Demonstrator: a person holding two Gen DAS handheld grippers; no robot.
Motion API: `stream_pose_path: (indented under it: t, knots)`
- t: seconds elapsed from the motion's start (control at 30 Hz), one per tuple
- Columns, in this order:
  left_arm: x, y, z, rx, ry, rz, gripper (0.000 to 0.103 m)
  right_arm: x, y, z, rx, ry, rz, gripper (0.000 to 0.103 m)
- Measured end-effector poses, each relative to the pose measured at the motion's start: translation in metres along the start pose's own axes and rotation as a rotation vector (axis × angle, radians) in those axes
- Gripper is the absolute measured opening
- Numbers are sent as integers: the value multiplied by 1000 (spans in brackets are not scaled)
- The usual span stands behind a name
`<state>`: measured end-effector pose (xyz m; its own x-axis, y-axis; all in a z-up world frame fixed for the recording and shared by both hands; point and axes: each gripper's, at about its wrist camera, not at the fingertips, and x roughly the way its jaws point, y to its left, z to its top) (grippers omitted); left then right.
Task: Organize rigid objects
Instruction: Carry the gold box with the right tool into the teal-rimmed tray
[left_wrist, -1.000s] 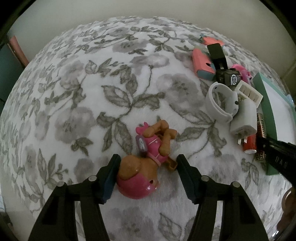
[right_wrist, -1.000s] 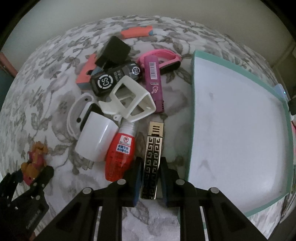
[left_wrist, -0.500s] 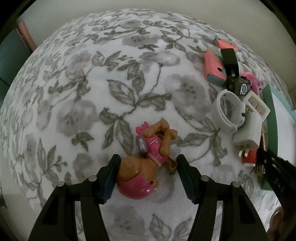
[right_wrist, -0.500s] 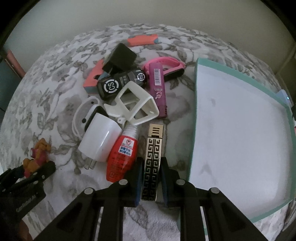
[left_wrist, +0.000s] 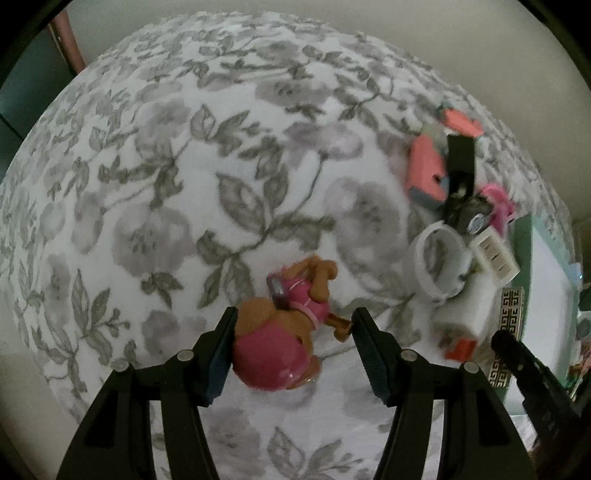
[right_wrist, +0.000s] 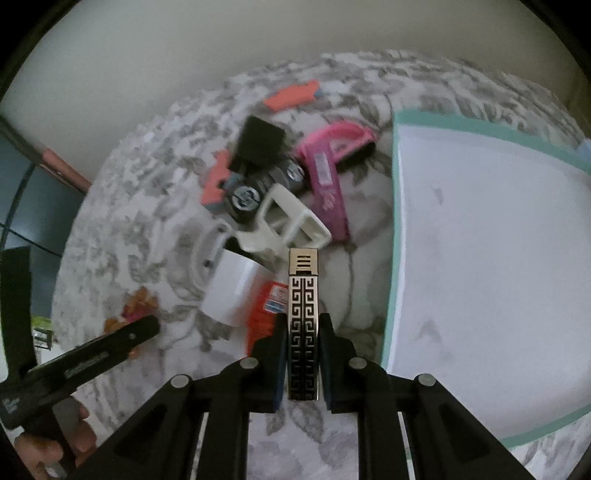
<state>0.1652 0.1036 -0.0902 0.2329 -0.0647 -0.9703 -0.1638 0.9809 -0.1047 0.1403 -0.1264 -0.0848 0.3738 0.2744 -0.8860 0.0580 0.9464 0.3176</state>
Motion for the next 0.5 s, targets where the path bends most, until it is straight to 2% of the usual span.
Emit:
stream_pose_path:
  t: [0.13,0.23,0.3,0.5]
  knots:
    - [-17,-13,16,1,-23,-25,63,-17,6,7,-13,-49,8,17]
    - [-29,-31,26,10,-46,-42,63,-32,6,12,-31,-92,-18,17]
    - [-40,-49,31,26,-69,-71,63,-44,2,16,-35,-126,-46,17]
    - [-59,-119,17,127,-99,-144,63,-74,-21,28,-13,-219,-123,17]
